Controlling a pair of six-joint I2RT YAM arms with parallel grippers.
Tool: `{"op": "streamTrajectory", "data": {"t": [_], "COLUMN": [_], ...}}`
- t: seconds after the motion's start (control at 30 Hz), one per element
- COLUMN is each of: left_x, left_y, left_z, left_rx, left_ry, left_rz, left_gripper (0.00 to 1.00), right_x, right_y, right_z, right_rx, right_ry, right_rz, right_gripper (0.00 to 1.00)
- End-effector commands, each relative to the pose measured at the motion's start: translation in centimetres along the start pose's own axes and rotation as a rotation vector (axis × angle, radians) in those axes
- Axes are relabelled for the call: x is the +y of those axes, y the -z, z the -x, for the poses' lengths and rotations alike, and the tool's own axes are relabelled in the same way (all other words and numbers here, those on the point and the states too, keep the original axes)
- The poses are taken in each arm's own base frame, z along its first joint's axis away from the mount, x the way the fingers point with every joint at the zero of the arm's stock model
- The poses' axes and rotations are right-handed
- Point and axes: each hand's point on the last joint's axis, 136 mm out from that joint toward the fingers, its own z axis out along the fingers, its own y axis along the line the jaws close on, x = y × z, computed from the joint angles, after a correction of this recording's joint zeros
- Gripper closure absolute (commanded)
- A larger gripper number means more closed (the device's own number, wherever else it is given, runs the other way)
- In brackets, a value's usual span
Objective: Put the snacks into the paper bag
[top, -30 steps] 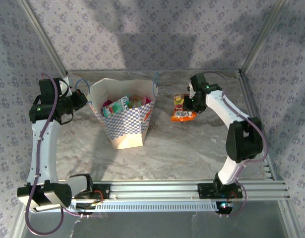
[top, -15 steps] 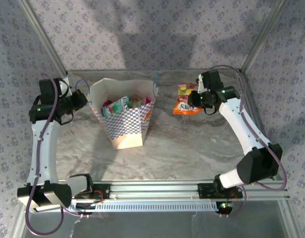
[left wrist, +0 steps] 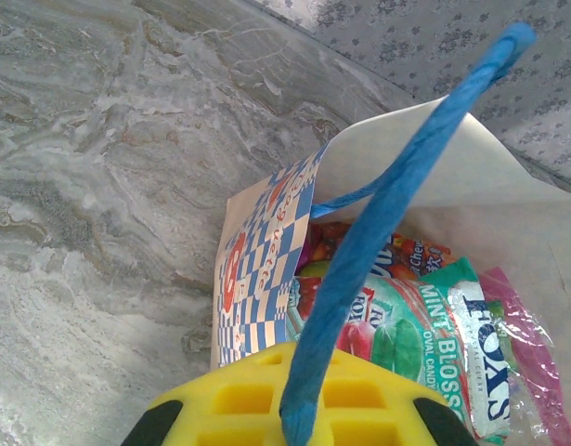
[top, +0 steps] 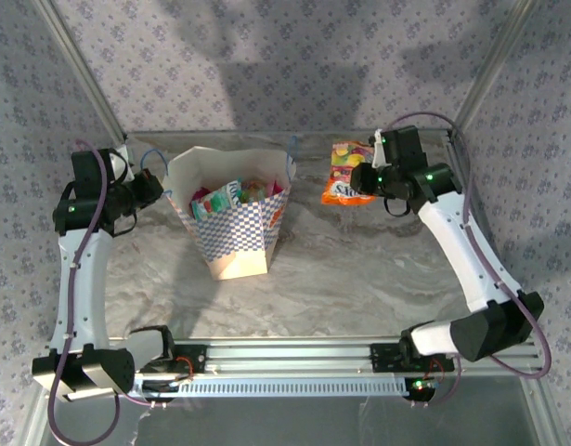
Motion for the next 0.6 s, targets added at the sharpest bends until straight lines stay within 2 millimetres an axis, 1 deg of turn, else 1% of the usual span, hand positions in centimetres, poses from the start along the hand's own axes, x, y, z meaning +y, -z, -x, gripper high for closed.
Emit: {"op": "streamTrajectory", "data": {"t": [0.0,0.13,0.37,0.57], "left_x": [-0.9,-0.9,-1.0,-0.9], "left_y": [0.1,0.0,0.5,0.5], "left_z": [0.7,0.9,1.1,1.4], "left_rx": [-0.025,-0.023,-0.036,-0.054], "left_ry": [-0.005,-0.004,-0.018,-0.021], "left_rz": [-0.029,-0.024,-0.015,-0.005], "left_gripper": [1.00,1.00,1.00,1.00], "right_x": [0.9,1.4,2.2,2.3], "right_y": [3.4,5.0,7.2,8.7], "right_z": [2.5,3.1,3.8,4.2], "right_rx": [-0.120,-0.160,-0.222,-0.269], "right_ry": [0.025,0.029,0.033,0.031], "right_rz": [0.010,0.026,0.063,0.062], "right_gripper": [0.76,0.74,0.74,0.74]}}
